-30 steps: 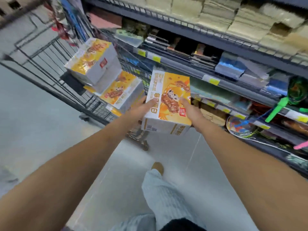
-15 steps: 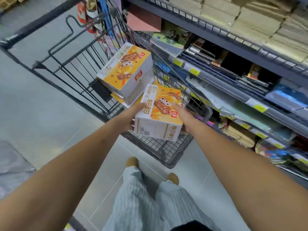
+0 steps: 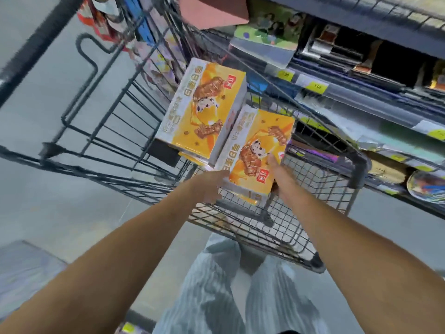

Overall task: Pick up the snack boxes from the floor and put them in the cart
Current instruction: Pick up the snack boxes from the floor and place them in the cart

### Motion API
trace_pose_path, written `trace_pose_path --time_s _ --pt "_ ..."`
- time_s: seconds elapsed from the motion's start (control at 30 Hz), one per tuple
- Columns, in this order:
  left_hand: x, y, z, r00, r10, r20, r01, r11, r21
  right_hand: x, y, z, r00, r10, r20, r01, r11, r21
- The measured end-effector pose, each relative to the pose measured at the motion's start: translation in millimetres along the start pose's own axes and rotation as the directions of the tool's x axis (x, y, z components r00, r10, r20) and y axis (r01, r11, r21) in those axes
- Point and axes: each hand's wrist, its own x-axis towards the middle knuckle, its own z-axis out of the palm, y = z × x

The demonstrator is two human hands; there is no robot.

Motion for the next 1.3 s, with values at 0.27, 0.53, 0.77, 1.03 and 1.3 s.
trace_pose_path --time_s 0.27,0.53,0.77,1.03,1.3 --pt "29.1 -4.2 1.0 0.961 -0.062 0.27 0.195 0.844 -0.5 26.6 0.3 2.5 0.997 0.074 0.009 -0.074 0.995 0.065" --pt "36.8 7.2 -3.7 0.977 -0.105 0.183 0.176 0.884 -0.432 -8.5 -14.1 2.1 0.992 0.018 0.128 -0.026 0.998 0.055" --pt "9.8 21.2 18.5 0.959 -0.188 0.213 0.25 0.913 -0.321 -43.2 -7.6 -29.5 0.986 -0.057 0.16 0.033 0.989 0.145" --pt "-42.1 37.3 130.8 1.0 0.01 -0.016 -0.013 0.976 -0.216 -106.0 45.8 -149.8 0.976 -0.207 0.062 0.172 0.92 0.352" --pt "-95.4 70.5 314.7 0.959 0.223 0.174 -0.204 0.971 -0.123 -157.1 147.5 -298.6 0.972 -0.214 -0.101 0.237 0.867 0.439"
